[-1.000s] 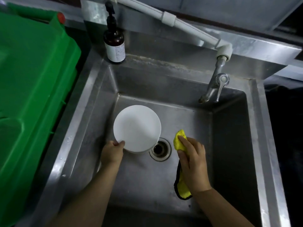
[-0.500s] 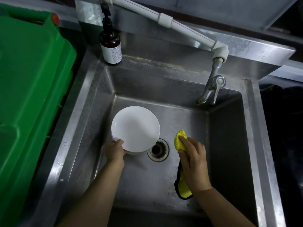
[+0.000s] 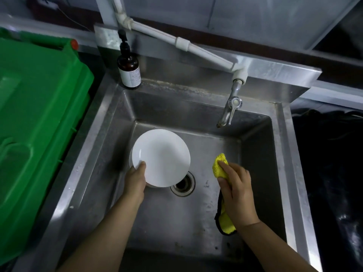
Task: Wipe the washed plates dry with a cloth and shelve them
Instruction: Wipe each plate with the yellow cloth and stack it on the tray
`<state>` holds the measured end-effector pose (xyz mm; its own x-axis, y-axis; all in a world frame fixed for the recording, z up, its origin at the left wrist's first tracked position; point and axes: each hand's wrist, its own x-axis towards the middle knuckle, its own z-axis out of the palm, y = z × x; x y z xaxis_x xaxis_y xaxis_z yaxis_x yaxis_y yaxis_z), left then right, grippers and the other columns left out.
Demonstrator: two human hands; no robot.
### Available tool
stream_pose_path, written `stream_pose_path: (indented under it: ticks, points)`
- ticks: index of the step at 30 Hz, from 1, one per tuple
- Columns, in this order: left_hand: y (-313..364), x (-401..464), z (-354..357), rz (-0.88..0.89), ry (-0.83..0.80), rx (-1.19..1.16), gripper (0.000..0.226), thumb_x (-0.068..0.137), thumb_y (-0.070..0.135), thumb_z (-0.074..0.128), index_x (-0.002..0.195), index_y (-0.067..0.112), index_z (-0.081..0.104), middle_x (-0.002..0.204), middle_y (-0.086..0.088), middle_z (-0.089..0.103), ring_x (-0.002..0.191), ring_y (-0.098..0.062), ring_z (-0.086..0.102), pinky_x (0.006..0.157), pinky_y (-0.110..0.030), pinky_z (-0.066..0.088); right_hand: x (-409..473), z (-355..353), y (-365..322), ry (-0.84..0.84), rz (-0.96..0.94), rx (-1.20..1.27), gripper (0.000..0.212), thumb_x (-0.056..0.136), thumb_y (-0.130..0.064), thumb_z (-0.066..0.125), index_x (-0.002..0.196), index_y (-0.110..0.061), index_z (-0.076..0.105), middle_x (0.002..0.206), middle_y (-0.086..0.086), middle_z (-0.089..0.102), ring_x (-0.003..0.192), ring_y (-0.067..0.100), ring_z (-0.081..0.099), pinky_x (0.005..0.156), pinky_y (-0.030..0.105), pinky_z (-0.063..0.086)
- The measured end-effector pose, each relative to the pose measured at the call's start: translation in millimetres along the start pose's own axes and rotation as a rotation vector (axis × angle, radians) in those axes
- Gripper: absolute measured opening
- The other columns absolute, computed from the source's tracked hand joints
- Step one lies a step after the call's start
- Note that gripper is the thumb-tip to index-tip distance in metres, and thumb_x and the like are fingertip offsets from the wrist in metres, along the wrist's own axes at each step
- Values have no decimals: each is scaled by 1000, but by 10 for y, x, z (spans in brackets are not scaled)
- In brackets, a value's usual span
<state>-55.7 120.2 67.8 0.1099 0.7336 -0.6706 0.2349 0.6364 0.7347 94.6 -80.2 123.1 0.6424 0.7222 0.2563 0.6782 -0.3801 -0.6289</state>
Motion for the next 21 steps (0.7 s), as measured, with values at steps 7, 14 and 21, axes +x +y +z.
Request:
stream_pose_path:
  ticks: [7, 14, 21]
  points:
    - [480, -955, -110, 376, -26, 120, 13, 96, 29, 51, 105, 24, 59, 97, 7, 65, 96, -18, 61, 83, -33, 50, -16, -534, -28, 42, -55, 63, 42, 92, -28, 51, 132, -13, 51, 120, -14, 41, 107, 6, 38, 88, 18, 34]
    - [945, -2125, -132, 745, 77, 385, 28, 94, 28, 55, 67, 19, 52, 71, 3, 61, 69, -17, 59, 61, -33, 44, -60, -1194, -130, 78, -107, 206, 33, 91, -19, 62, 121, -26, 50, 115, -19, 46, 106, 11, 43, 90, 11, 34]
    - [1270, -2886, -137, 1025, 88, 467, 39, 89, 44, 55, 84, 7, 65, 71, 1, 63, 70, -22, 60, 59, -31, 45, 60, -1721, -435, 129, -138, 313, 39, 91, -18, 64, 119, -33, 43, 117, -3, 45, 105, 11, 45, 87, 7, 32]
